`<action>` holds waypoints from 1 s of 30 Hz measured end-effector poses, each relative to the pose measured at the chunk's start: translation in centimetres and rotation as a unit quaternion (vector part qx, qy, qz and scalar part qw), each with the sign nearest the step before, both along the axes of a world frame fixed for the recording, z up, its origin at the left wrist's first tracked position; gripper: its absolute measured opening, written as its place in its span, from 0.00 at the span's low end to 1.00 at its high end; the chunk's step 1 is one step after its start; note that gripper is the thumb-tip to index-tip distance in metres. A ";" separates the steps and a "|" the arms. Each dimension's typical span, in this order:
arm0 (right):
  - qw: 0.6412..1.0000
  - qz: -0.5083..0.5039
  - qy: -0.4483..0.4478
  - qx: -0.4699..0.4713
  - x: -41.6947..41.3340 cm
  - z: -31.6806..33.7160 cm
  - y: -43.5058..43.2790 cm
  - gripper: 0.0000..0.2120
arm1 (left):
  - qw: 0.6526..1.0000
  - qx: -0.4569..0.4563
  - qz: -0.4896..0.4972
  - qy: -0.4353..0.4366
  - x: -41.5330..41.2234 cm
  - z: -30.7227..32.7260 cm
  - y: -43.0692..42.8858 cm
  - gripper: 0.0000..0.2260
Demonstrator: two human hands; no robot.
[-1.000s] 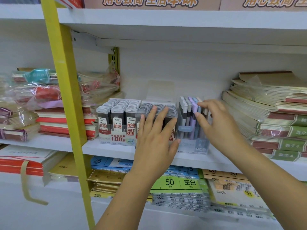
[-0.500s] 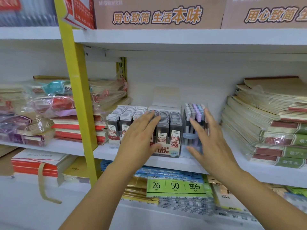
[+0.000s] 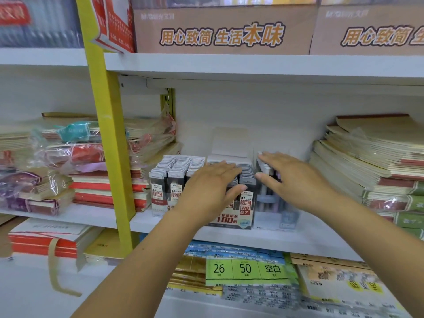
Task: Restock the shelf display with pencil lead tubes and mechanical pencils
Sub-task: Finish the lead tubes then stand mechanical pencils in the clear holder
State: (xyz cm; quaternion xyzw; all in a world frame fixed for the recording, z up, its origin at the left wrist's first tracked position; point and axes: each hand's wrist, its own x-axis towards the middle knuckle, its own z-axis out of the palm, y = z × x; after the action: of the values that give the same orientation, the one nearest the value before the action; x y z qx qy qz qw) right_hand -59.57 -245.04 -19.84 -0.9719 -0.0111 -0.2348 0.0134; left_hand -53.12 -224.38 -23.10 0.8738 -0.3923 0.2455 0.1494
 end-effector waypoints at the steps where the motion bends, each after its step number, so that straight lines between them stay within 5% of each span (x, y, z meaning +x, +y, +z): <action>1: 1.000 -0.004 -0.014 0.000 0.0 -0.3 -0.1 0.31 | 1.000 0.000 0.004 -0.005 0.1 -0.2 0.0 0.25; 8: 1.000 -0.016 0.012 0.012 0.0 0.3 0.4 0.28 | 1.000 0.004 -0.010 0.009 -0.4 0.5 0.4 0.24; 13: 1.000 0.023 0.003 -0.019 -0.2 2.2 3.9 0.26 | 0.996 -0.076 0.039 -0.015 0.5 2.4 5.6 0.23; 16: 0.994 0.095 0.047 -0.020 0.2 1.2 7.8 0.28 | 0.994 -0.049 0.097 -0.006 1.6 1.9 8.6 0.24; 20: 0.993 0.068 0.088 -0.027 1.0 -0.6 9.6 0.31 | 0.995 -0.013 0.099 0.002 2.3 -0.1 9.6 0.23; 30: 0.998 0.049 0.033 -0.032 2.5 0.3 10.6 0.26 | 0.996 -0.061 0.070 -0.011 3.8 -0.4 9.9 0.19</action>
State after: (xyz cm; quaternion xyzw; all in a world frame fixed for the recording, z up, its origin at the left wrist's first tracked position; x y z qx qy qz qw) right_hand -57.10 -234.45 -19.50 -0.9773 -0.0657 -0.2012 -0.0059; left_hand -49.36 -214.47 -23.51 0.8857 -0.3161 0.2881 0.1808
